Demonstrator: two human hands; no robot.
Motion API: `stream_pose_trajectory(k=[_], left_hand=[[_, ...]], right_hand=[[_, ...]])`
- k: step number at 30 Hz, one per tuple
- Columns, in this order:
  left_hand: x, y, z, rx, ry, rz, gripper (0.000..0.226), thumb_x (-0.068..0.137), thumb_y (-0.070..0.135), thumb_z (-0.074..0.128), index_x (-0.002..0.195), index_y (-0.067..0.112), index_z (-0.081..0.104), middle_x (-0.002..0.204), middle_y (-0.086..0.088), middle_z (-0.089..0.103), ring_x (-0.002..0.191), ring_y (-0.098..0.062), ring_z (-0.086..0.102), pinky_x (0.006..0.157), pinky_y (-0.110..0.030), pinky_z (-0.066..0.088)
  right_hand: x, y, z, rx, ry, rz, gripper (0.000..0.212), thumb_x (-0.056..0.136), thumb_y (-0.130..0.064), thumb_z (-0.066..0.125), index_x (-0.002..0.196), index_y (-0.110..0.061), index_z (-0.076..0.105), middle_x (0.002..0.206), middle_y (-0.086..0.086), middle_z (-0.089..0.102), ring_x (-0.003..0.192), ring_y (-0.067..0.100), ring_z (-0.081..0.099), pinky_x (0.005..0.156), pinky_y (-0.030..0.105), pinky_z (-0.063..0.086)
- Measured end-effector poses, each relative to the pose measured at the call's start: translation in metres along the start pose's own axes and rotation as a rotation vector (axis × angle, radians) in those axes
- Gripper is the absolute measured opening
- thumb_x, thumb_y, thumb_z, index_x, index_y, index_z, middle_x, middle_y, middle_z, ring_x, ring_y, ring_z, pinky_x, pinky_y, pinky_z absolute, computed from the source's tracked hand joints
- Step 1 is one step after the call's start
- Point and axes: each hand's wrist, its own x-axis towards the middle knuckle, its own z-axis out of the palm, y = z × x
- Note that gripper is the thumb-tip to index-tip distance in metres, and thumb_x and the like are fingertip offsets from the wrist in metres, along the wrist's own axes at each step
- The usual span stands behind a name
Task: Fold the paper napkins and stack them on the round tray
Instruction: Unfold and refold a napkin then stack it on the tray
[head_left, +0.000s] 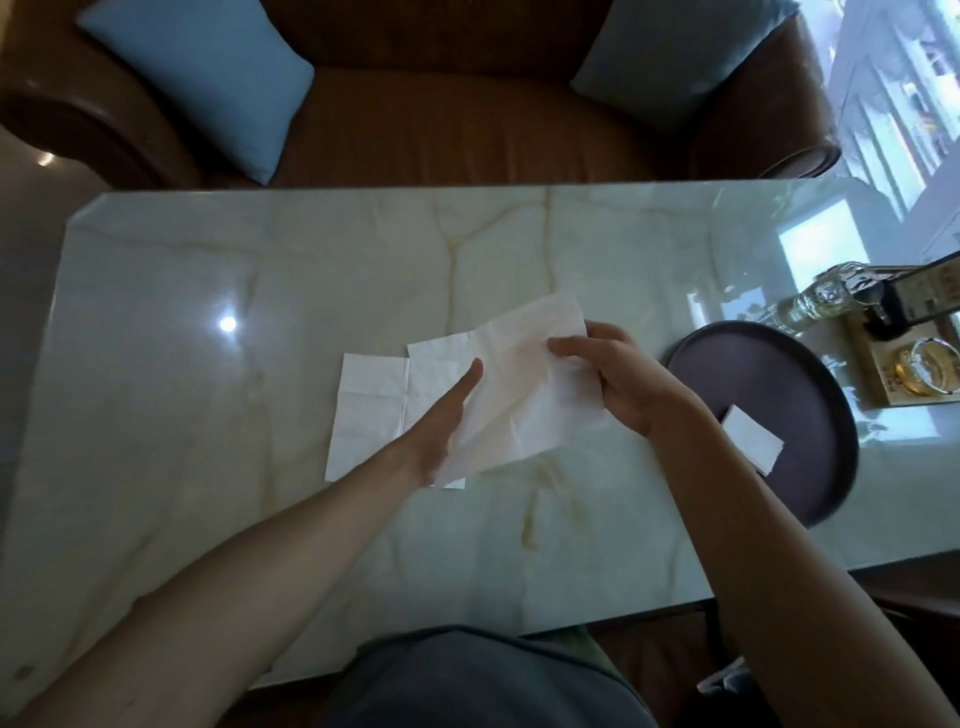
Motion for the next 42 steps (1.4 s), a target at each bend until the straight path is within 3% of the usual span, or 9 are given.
stream_pose_trajectory(k=[4, 9, 14, 21, 28, 30, 35, 39, 42], left_hand=[[-0.016, -0.001, -0.002, -0.066, 0.053, 0.106, 0.035, 0.094, 0.038, 0.068, 0.119, 0.015, 0.074, 0.114, -0.008, 0.077, 0.093, -0.022, 0.076, 0.080, -0.035, 0.062], [-0.017, -0.003, -0.007, -0.086, 0.195, 0.254, 0.035, 0.090, 0.014, 0.075, 0.123, 0.002, 0.068, 0.126, -0.016, 0.071, 0.101, -0.027, 0.073, 0.085, -0.037, 0.060], [-0.020, -0.009, 0.002, -0.113, 0.220, 0.277, 0.013, 0.098, 0.014, 0.065, 0.108, 0.008, 0.070, 0.109, -0.008, 0.075, 0.091, -0.020, 0.074, 0.072, -0.034, 0.061], [-0.020, -0.010, 0.016, -0.165, 0.275, 0.270, 0.029, 0.104, 0.024, 0.056, 0.127, 0.010, 0.066, 0.122, -0.010, 0.074, 0.113, -0.029, 0.070, 0.102, -0.047, 0.053], [-0.021, -0.001, 0.032, -0.319, 0.216, 0.289, 0.042, 0.111, 0.039, 0.033, 0.123, 0.012, 0.063, 0.110, -0.008, 0.078, 0.099, -0.022, 0.074, 0.086, -0.038, 0.057], [-0.021, 0.002, 0.034, -0.325, 0.210, 0.287, 0.047, 0.110, 0.041, 0.035, 0.132, 0.008, 0.061, 0.119, -0.012, 0.074, 0.100, -0.024, 0.072, 0.076, -0.034, 0.059], [-0.028, 0.016, 0.031, -0.415, 0.061, 0.376, 0.038, 0.106, 0.028, 0.042, 0.134, 0.012, 0.062, 0.128, -0.010, 0.069, 0.112, -0.025, 0.067, 0.087, -0.037, 0.058], [-0.035, 0.028, 0.037, -0.457, -0.059, 0.401, 0.038, 0.105, 0.027, 0.038, 0.120, 0.014, 0.070, 0.120, -0.007, 0.072, 0.109, -0.026, 0.069, 0.090, -0.039, 0.055], [-0.039, 0.039, 0.040, -0.485, -0.097, 0.410, 0.039, 0.106, 0.026, 0.038, 0.118, 0.012, 0.072, 0.119, -0.009, 0.072, 0.108, -0.027, 0.070, 0.091, -0.039, 0.057]], right_hand=[[-0.013, 0.012, -0.005, -0.103, 0.064, -0.021, 0.019, 0.091, -0.008, 0.068, 0.108, -0.003, 0.075, 0.107, 0.020, 0.076, 0.091, 0.030, 0.071, 0.084, 0.041, 0.056], [-0.017, 0.029, -0.013, -0.319, 0.260, -0.005, 0.015, 0.090, -0.010, 0.069, 0.103, -0.002, 0.071, 0.095, 0.012, 0.074, 0.079, 0.026, 0.069, 0.068, 0.034, 0.056], [-0.016, 0.029, -0.016, -0.535, 0.252, -0.054, 0.015, 0.090, -0.010, 0.066, 0.092, 0.005, 0.068, 0.079, 0.009, 0.065, 0.062, 0.018, 0.058, 0.050, 0.021, 0.046], [-0.012, 0.031, -0.009, -0.814, 0.257, -0.161, 0.031, 0.091, -0.016, 0.062, 0.063, -0.008, 0.050, 0.061, 0.007, 0.050, 0.055, 0.020, 0.046, 0.054, 0.033, 0.034], [-0.039, 0.040, 0.027, -1.096, -0.039, -0.438, 0.036, 0.095, -0.044, 0.064, 0.126, -0.027, 0.067, 0.114, -0.013, 0.068, 0.088, 0.009, 0.066, 0.079, 0.030, 0.053], [-0.051, 0.046, 0.028, -1.009, -0.067, -0.525, 0.042, 0.092, -0.051, 0.062, 0.125, -0.025, 0.068, 0.113, -0.013, 0.068, 0.085, 0.003, 0.065, 0.077, 0.025, 0.055], [-0.049, 0.051, 0.000, -0.110, 0.586, -0.372, 0.031, 0.102, -0.032, 0.057, 0.090, -0.007, 0.072, 0.089, 0.010, 0.073, 0.074, 0.013, 0.065, 0.073, 0.034, 0.051], [-0.029, 0.064, -0.018, 0.146, 0.403, 0.227, 0.067, 0.097, -0.065, 0.049, 0.111, -0.002, 0.066, 0.111, 0.018, 0.073, 0.096, 0.031, 0.074, 0.089, 0.047, 0.060], [-0.031, 0.060, -0.009, 0.249, 0.191, 0.361, 0.077, 0.094, -0.071, 0.046, 0.116, 0.000, 0.065, 0.098, 0.016, 0.077, 0.090, 0.034, 0.075, 0.088, 0.048, 0.060]])
